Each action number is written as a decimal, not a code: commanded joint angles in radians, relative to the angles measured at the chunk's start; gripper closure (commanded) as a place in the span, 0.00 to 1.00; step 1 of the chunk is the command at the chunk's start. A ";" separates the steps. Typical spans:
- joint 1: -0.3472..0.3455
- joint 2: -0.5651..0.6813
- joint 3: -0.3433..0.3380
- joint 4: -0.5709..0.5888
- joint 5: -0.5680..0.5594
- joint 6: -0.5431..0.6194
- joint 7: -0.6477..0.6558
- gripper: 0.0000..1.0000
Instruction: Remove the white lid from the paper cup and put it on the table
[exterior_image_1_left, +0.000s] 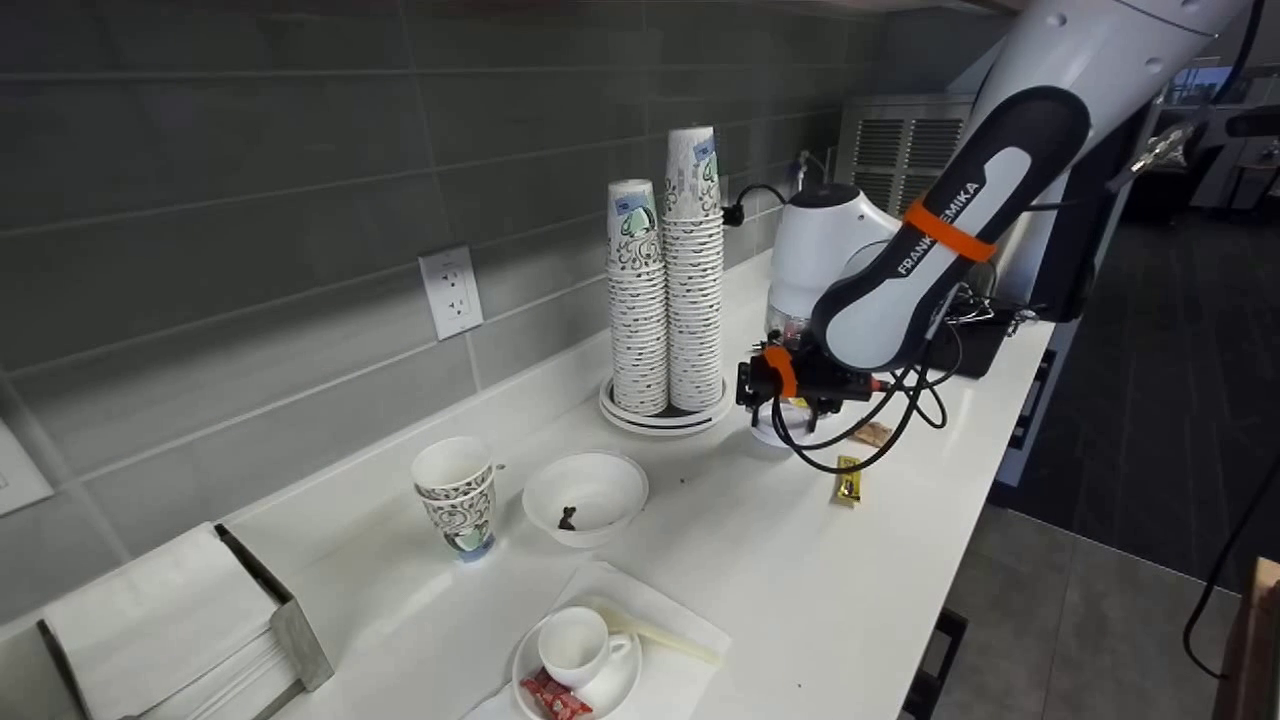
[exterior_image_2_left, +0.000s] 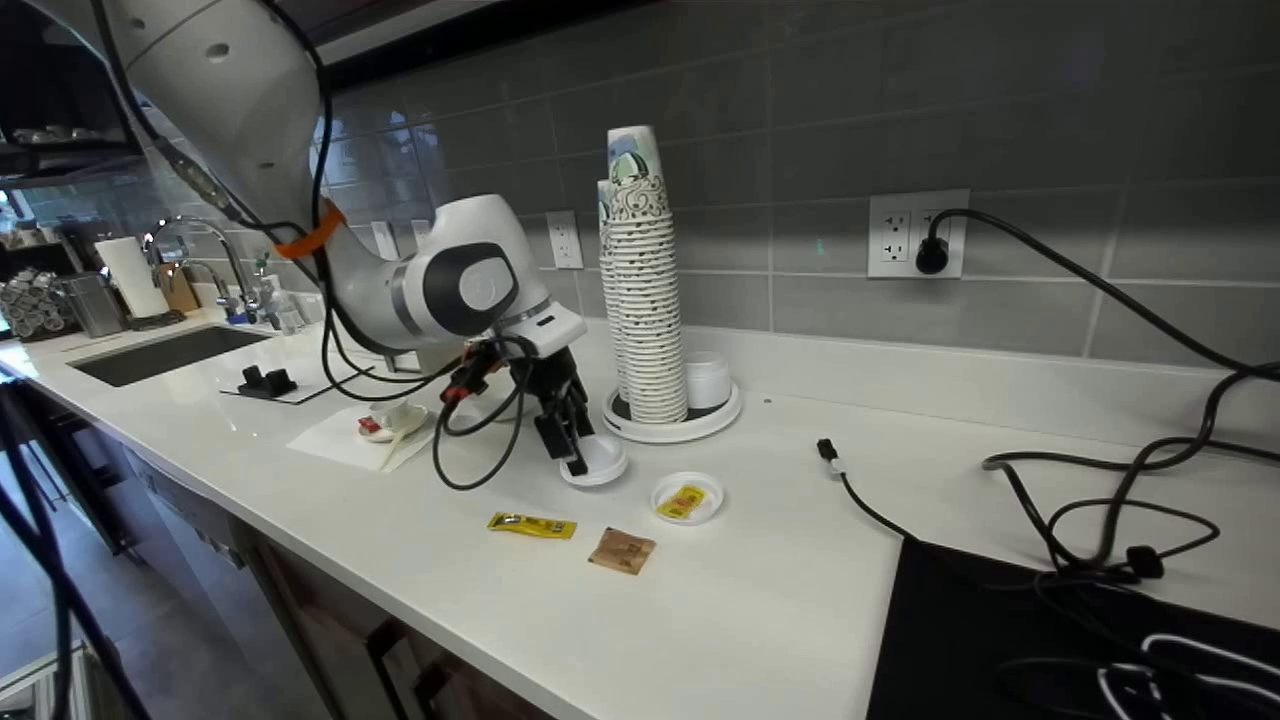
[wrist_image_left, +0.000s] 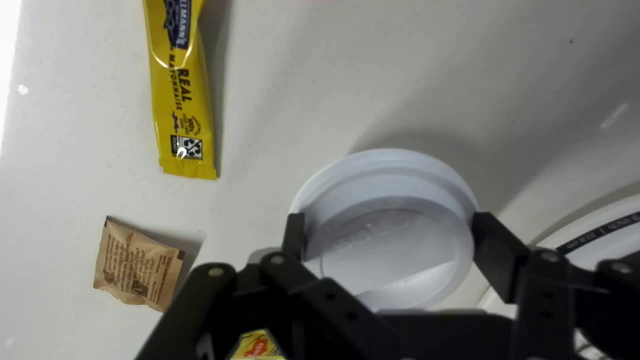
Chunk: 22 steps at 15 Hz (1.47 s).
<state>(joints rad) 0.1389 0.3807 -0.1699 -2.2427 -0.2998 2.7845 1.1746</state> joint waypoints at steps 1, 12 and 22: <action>0.036 0.030 -0.035 0.006 0.008 0.039 0.000 0.42; 0.091 -0.134 0.111 -0.041 0.094 -0.108 -0.137 0.00; 0.105 -0.272 0.346 0.060 0.222 -0.343 -0.520 0.00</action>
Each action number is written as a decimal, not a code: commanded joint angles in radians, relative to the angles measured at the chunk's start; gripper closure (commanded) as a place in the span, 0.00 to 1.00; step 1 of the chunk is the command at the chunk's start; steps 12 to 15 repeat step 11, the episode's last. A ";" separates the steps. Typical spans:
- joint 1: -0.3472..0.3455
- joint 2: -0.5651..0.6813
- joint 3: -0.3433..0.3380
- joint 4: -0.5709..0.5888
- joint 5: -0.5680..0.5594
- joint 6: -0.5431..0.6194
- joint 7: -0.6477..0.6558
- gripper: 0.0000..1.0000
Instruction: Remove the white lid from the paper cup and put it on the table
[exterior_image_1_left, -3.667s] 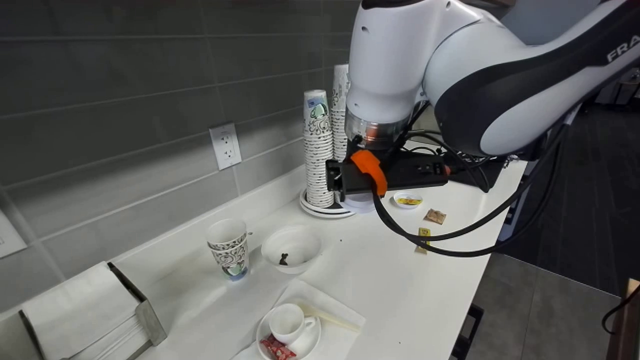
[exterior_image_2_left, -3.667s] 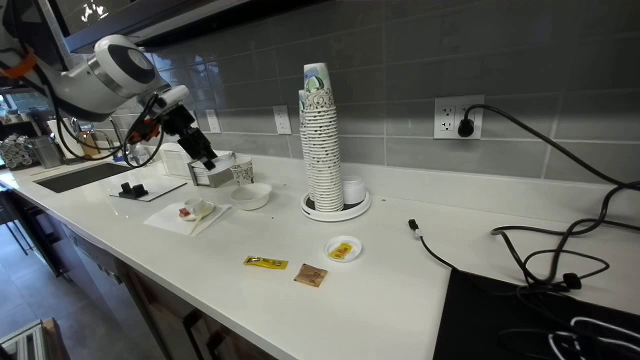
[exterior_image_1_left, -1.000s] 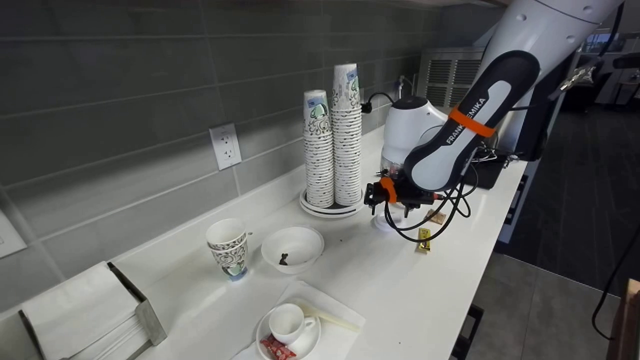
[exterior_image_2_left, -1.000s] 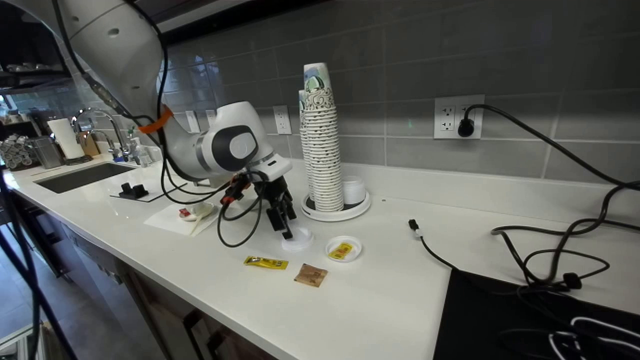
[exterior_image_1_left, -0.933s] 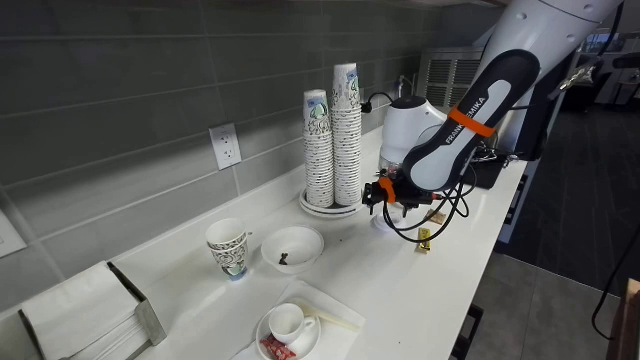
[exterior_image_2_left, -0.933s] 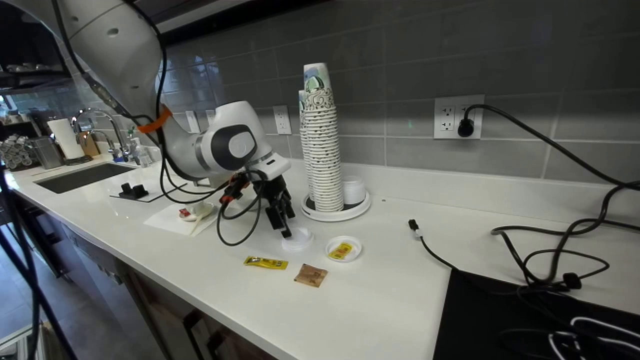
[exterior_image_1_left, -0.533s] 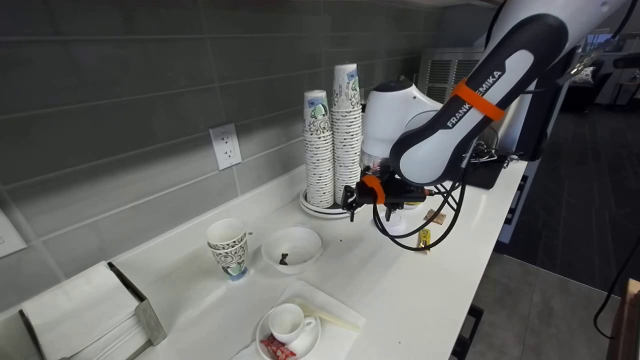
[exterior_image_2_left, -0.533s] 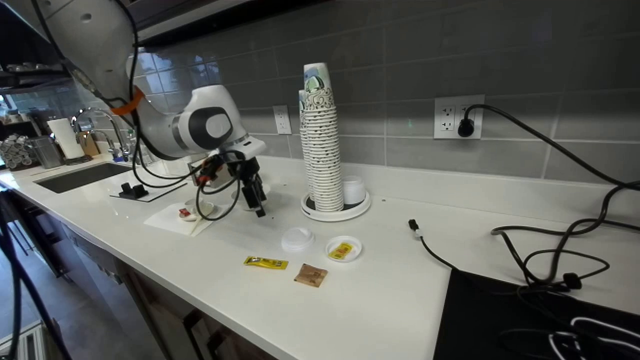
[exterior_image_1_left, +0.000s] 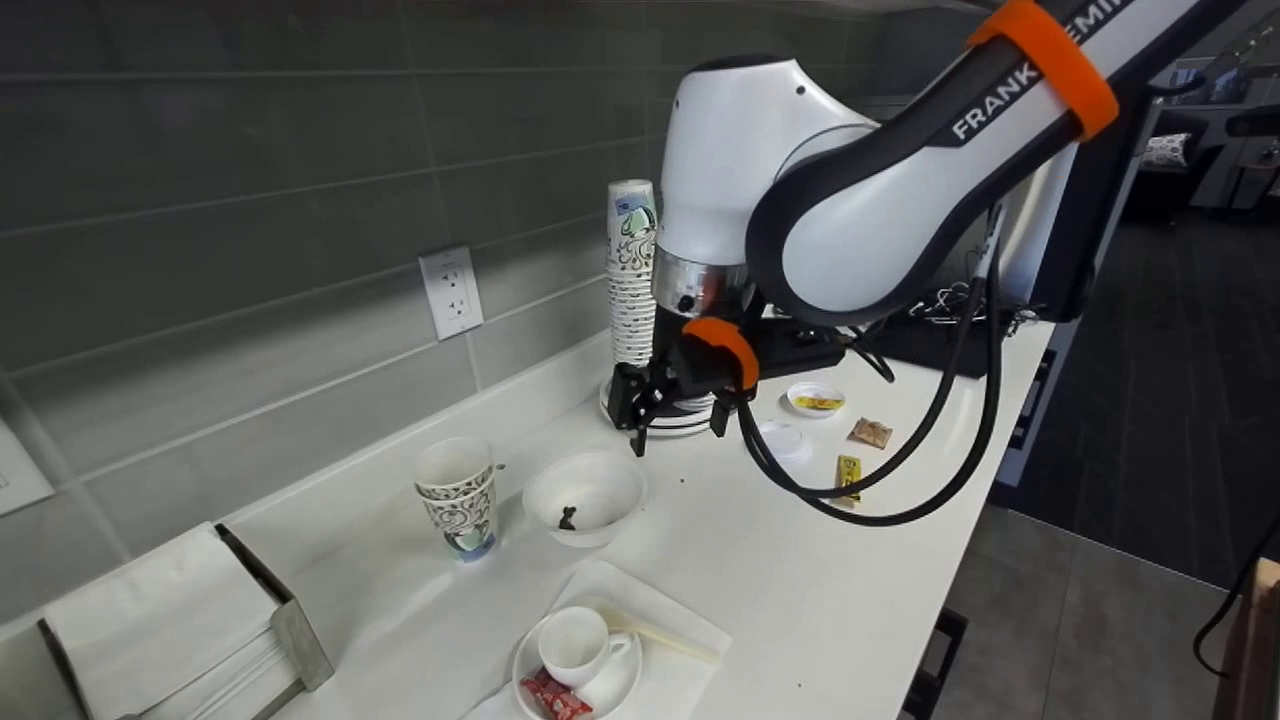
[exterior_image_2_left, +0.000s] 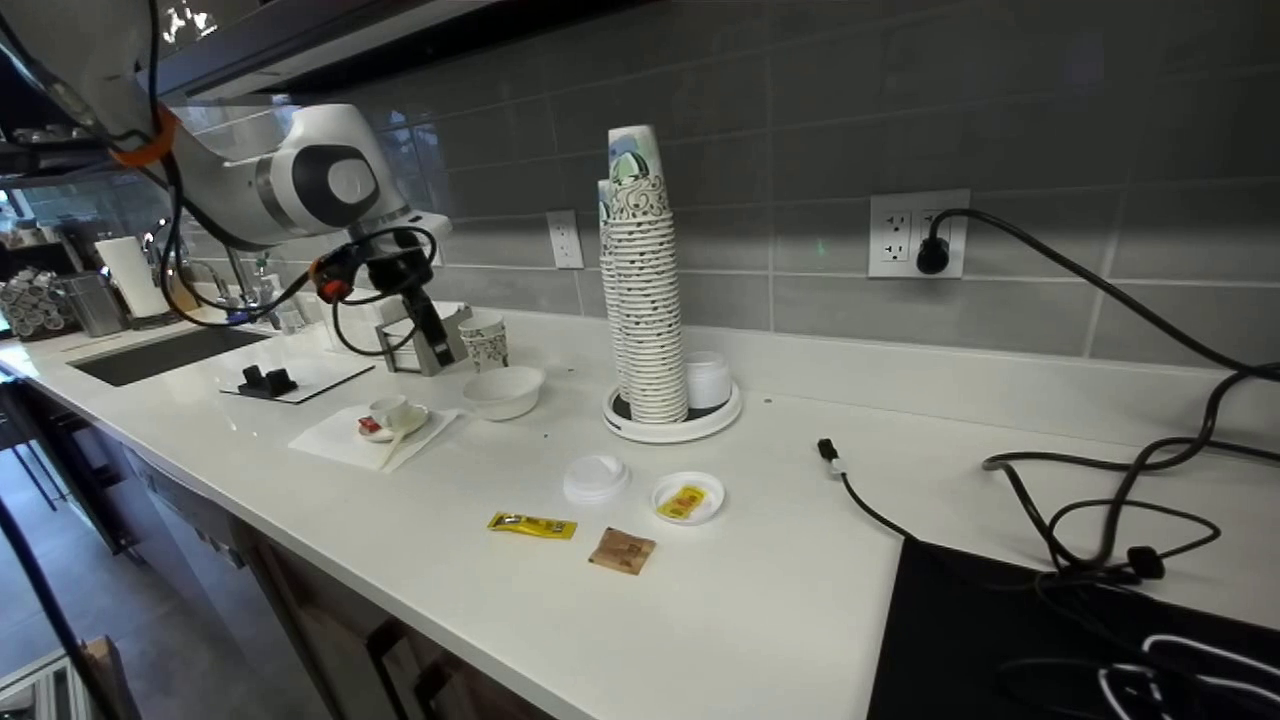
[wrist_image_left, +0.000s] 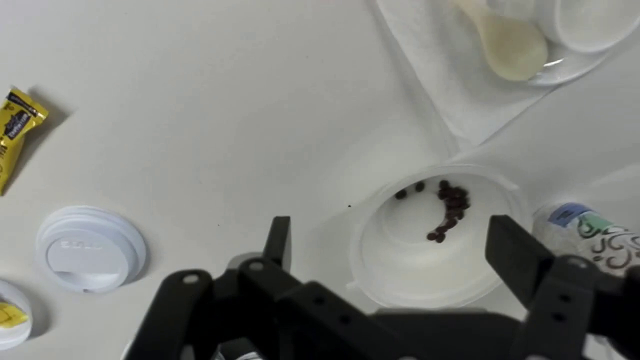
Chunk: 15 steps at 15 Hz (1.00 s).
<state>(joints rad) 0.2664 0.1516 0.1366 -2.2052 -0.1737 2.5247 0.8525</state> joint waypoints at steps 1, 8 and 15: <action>-0.054 -0.068 0.080 0.018 0.131 -0.109 -0.262 0.00; -0.053 -0.422 0.077 -0.141 0.302 -0.353 -0.626 0.00; -0.056 -0.330 0.086 -0.054 0.300 -0.349 -0.586 0.00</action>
